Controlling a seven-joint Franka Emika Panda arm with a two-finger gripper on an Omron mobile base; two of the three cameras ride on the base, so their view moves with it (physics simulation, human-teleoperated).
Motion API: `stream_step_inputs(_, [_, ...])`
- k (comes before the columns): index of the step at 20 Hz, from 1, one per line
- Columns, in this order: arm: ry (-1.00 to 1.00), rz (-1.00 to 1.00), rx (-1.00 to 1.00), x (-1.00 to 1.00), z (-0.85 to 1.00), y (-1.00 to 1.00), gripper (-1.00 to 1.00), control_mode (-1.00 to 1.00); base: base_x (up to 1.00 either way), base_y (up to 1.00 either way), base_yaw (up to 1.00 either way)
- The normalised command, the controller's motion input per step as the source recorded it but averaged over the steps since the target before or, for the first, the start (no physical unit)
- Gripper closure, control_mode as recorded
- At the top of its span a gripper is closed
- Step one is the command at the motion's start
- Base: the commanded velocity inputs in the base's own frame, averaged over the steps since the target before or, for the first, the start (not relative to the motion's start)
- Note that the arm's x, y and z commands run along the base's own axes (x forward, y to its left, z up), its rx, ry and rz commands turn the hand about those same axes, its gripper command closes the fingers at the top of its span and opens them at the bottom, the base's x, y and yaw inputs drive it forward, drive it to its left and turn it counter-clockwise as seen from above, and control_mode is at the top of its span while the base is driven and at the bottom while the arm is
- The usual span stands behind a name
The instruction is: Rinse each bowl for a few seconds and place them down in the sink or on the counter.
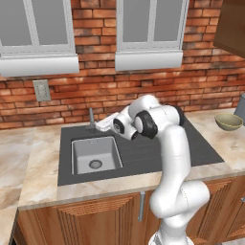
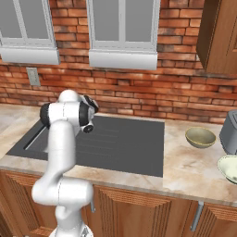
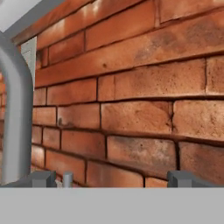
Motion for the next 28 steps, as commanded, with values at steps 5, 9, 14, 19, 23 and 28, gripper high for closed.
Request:
stream_step_inputs(5, [0.01,-0.03,0.0,0.36,-0.1,0.0,-1.0,-1.0,0.0,0.0,0.0])
stream_step_inputs(9, [0.01,-0.03,0.0,0.36,-0.16,0.0,-1.0,-1.0,0.0,0.0,0.0])
stream_step_inputs(14, [0.01,-0.03,0.0,0.35,-0.23,0.04,-1.0,-1.0,0.0,0.0,0.0])
stream_step_inputs(19, [0.01,-0.03,0.0,0.31,-0.24,0.06,1.0,-1.0,0.0,0.0,0.0])
stream_step_inputs(23, [0.0,-0.03,0.0,0.1,-0.16,-0.01,1.0,-1.0,0.0,0.0,0.0])
stream_step_inputs(28, [0.0,-0.05,0.01,0.0,-0.1,-0.21,1.0,-1.0,0.0,0.0,0.0])
